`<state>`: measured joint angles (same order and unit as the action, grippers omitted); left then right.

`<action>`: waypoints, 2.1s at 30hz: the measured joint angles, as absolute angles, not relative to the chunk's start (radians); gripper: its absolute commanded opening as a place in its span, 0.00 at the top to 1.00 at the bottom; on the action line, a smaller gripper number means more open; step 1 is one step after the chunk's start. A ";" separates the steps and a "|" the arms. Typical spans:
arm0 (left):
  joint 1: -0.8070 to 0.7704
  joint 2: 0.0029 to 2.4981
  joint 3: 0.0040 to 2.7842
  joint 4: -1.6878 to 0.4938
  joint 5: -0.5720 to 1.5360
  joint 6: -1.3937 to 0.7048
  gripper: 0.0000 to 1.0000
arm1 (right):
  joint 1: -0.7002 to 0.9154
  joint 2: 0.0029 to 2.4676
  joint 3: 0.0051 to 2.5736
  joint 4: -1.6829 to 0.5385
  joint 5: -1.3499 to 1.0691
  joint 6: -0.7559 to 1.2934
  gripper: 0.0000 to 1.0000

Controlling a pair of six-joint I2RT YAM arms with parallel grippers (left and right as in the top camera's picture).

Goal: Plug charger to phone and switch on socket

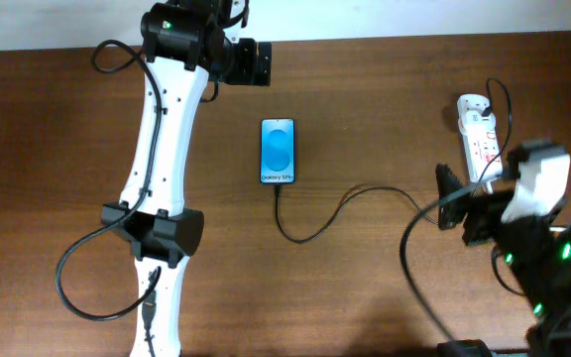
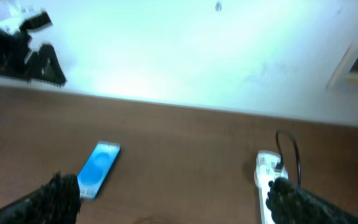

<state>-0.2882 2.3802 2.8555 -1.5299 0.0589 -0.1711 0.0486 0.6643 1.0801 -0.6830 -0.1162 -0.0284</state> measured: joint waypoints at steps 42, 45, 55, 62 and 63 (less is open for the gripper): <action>-0.289 2.380 2.856 -1.530 0.059 -0.171 0.00 | 0.105 0.016 0.010 -0.064 -0.105 -0.030 0.01; -0.289 2.380 2.851 -1.530 0.059 -0.171 0.01 | 0.105 0.016 0.010 -0.064 -0.105 -0.030 0.01; -0.273 1.924 1.897 -1.087 0.011 -0.171 0.01 | 0.105 0.016 0.010 -0.064 -0.105 -0.030 0.01; -0.273 1.598 1.380 -0.780 -0.078 -0.171 0.01 | 0.105 0.016 0.010 -0.064 -0.105 -0.029 0.01; -0.273 1.552 1.319 -0.744 -0.083 -0.171 0.00 | 0.105 0.017 0.010 -0.064 -0.105 -0.030 0.02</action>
<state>-0.2726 1.5524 1.3193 -0.7437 -0.0834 -0.1715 0.1055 0.0166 0.0105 -0.0643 -0.1047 -0.0296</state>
